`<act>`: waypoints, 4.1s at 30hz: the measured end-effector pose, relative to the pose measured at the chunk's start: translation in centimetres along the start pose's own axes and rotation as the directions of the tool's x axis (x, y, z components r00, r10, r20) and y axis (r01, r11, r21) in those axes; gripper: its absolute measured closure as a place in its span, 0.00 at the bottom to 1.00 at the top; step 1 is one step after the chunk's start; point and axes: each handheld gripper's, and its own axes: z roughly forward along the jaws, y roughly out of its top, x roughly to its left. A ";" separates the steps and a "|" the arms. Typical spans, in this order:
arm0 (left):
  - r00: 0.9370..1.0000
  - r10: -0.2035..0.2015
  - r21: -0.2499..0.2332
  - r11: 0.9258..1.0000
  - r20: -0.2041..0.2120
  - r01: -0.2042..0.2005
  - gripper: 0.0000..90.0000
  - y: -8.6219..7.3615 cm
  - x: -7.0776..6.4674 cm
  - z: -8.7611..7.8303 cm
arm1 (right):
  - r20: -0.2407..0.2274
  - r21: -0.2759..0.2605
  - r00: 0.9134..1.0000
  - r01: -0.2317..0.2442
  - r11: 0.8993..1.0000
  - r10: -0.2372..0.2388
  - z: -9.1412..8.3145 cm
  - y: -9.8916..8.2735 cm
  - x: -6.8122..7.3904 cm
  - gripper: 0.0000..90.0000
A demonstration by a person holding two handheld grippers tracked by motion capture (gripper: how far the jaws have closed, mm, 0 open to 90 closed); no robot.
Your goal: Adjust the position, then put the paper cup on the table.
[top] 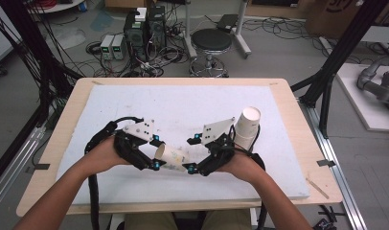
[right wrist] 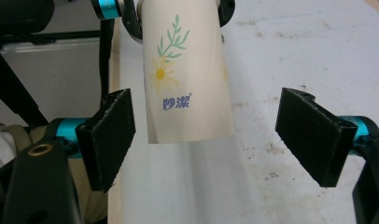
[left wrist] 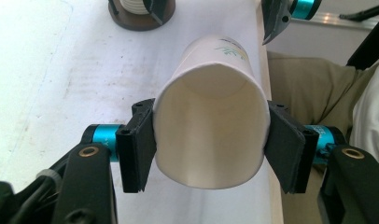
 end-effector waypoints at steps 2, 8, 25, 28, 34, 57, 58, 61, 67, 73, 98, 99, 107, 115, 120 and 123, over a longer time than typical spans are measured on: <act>1.000 0.007 0.018 1.000 -0.002 -0.007 0.43 0.3 0.0 0.0 | 0.007 0.016 1.000 0.011 1.000 -0.011 0.2 0.2 0.0 0.23; 1.000 0.024 0.089 0.996 -0.007 -0.024 0.43 1.1 0.1 0.0 | 0.018 0.062 0.999 0.034 0.998 -0.036 0.8 0.7 0.1 0.23; 0.999 0.039 0.179 0.983 0.013 -0.041 0.42 2.3 0.1 1.1 | -0.005 0.180 0.997 0.080 0.980 -0.081 3.4 2.1 0.6 0.23; 0.999 0.041 0.182 0.982 0.021 -0.044 0.42 2.4 0.0 1.5 | -0.027 0.204 0.996 0.094 0.974 -0.091 4.0 2.1 0.7 0.31; 0.998 0.051 0.178 0.983 0.025 -0.055 0.41 2.6 -0.1 1.8 | -0.057 0.226 0.994 0.105 0.968 -0.094 4.5 2.0 0.6 0.41; 0.993 -0.113 -0.149 0.983 -0.040 0.106 0.24 -1.6 0.6 -0.5 | 0.022 0.168 1.000 -0.012 0.986 0.008 0.9 -1.8 -1.0 0.42; 0.991 -0.126 -0.174 0.978 -0.043 0.117 0.24 -2.0 0.6 -0.5 | 0.026 0.155 1.000 -0.017 0.988 0.013 0.6 -2.1 -1.0 0.42; 0.984 -0.168 -0.248 0.957 -0.060 0.148 0.23 -3.0 0.6 -0.6 | 0.060 0.094 0.998 -0.033 0.995 0.028 -0.4 -3.0 -0.9 0.41; 0.962 -0.245 -0.383 0.905 -0.119 0.184 0.22 -5.7 0.3 -0.2 | 0.112 -0.027 0.991 -0.070 0.997 0.073 -1.8 -5.1 -0.5 0.40; 0.930 -0.320 -0.481 0.854 -0.181 0.200 0.21 -8.4 0.1 0.5 | 0.167 -0.135 0.980 -0.082 0.987 0.104 -2.7 -6.9 0.1 0.40; 0.841 -0.478 -0.602 0.758 -0.253 0.249 0.22 -14.6 -0.9 0.8 | 0.254 -0.344 0.937 -0.146 0.928 0.241 -3.2 -9.7 0.4 0.40; 0.840 -0.478 -0.604 0.758 -0.255 0.248 0.22 -14.7 -1.0 0.7 | 0.257 -0.347 0.937 -0.140 0.927 0.237 -3.2 -9.6 0.3 0.40; 0.836 -0.484 -0.606 0.755 -0.258 0.250 0.22 -14.8 -1.1 0.6 | 0.265 -0.351 0.936 -0.129 0.927 0.230 -2.6 -9.2 0.3 0.40; 0.833 -0.493 -0.611 0.748 -0.251 0.259 0.22 -15.1 -1.2 0.4 | 0.264 -0.359 0.937 -0.125 0.925 0.229 -0.8 -7.7 -0.6 0.40; 0.831 -0.494 -0.614 0.746 -0.253 0.257 0.22 -15.2 -1.1 0.3 | 0.269 -0.352 0.939 -0.109 0.930 0.212 1.0 -6.2 -1.4 0.40; 0.829 -0.497 -0.617 0.744 -0.254 0.257 0.22 -15.3 -1.1 0.2 | 0.285 -0.354 0.936 -0.096 0.930 0.205 2.0 -5.6 -1.9 0.40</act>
